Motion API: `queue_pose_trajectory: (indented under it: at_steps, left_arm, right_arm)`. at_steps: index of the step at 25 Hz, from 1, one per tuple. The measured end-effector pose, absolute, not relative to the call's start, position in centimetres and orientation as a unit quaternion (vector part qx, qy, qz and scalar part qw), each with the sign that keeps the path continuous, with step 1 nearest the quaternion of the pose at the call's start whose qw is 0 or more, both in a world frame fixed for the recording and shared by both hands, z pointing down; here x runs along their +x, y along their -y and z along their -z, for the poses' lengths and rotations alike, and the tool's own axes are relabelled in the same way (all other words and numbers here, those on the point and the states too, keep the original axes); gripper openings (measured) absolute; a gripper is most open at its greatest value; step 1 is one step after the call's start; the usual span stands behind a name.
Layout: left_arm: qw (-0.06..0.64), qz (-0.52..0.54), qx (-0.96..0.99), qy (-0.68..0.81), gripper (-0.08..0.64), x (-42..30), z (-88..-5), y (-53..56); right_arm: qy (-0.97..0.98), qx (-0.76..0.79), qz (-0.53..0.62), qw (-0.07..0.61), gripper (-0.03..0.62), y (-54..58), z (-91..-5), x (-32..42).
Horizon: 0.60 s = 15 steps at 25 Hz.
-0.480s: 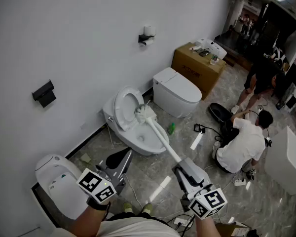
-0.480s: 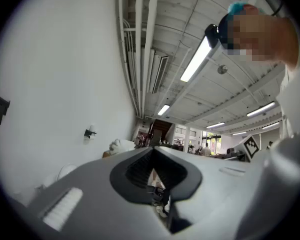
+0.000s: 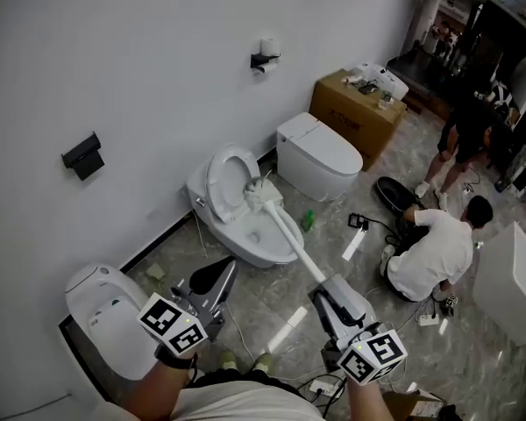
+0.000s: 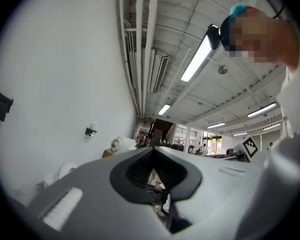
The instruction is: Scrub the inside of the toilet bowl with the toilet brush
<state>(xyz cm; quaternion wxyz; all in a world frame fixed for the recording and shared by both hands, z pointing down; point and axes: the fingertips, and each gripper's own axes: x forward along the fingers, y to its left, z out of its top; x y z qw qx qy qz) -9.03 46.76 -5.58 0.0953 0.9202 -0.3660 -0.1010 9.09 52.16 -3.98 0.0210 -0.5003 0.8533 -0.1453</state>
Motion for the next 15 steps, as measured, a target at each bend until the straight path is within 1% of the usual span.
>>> queue_pose_trajectory:
  at_steps: [3, 9, 15]
  left_arm:
    - [0.100, 0.100, 0.919, 0.368, 0.005, -8.9, 5.1, -46.8]
    - [0.092, 0.093, 0.917, 0.376, 0.003, -8.0, 4.7, -46.2]
    - [0.103, 0.095, 0.908, 0.394, 0.003, -7.0, 4.1, -45.8]
  right_arm:
    - [-0.851, -0.501, 0.155, 0.033, 0.149, -52.4, 3.9, 10.1]
    - [-0.849, -0.501, 0.161, 0.037, 0.147, -52.3, 3.1, 12.6]
    - [-0.853, -0.491, 0.173, 0.040, 0.147, -52.1, 1.9, 14.3]
